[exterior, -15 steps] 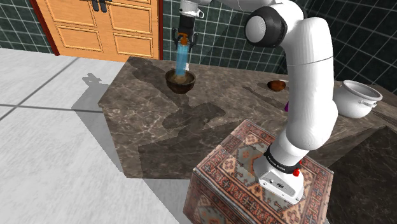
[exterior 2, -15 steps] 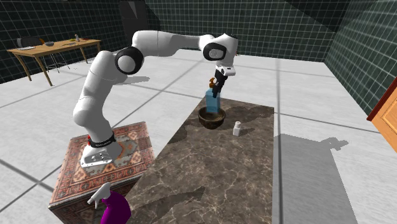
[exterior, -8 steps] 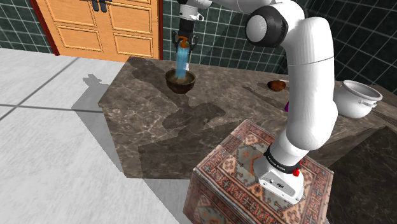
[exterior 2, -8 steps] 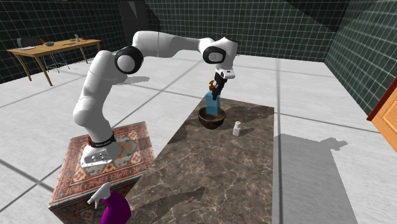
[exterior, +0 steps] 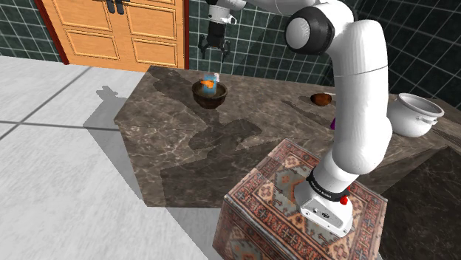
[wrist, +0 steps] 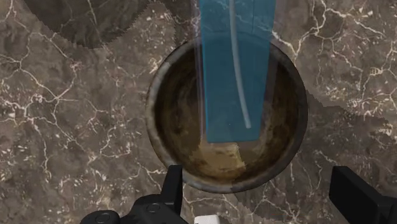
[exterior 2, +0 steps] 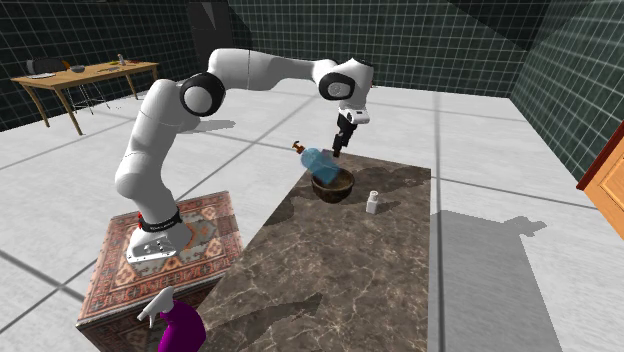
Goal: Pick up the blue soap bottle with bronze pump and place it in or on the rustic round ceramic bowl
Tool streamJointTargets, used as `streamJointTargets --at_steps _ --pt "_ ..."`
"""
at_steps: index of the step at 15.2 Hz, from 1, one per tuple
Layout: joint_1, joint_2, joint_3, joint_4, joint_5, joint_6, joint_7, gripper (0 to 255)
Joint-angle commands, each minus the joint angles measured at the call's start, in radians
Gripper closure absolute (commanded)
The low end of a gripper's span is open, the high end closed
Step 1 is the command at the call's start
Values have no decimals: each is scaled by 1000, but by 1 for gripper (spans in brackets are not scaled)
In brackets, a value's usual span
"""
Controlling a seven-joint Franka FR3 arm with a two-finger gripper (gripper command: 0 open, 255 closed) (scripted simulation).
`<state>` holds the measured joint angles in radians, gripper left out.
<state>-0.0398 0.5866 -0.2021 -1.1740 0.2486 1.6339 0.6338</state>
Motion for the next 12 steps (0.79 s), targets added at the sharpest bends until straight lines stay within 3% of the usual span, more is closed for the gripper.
streamJointTargets --at_steps 1,4,12 --pt "-7 10 0 49 1 -39 3 0" --pt "-33 57 2 220 6 -162 15 0" --pt "-33 57 2 221 6 -162 15 0"
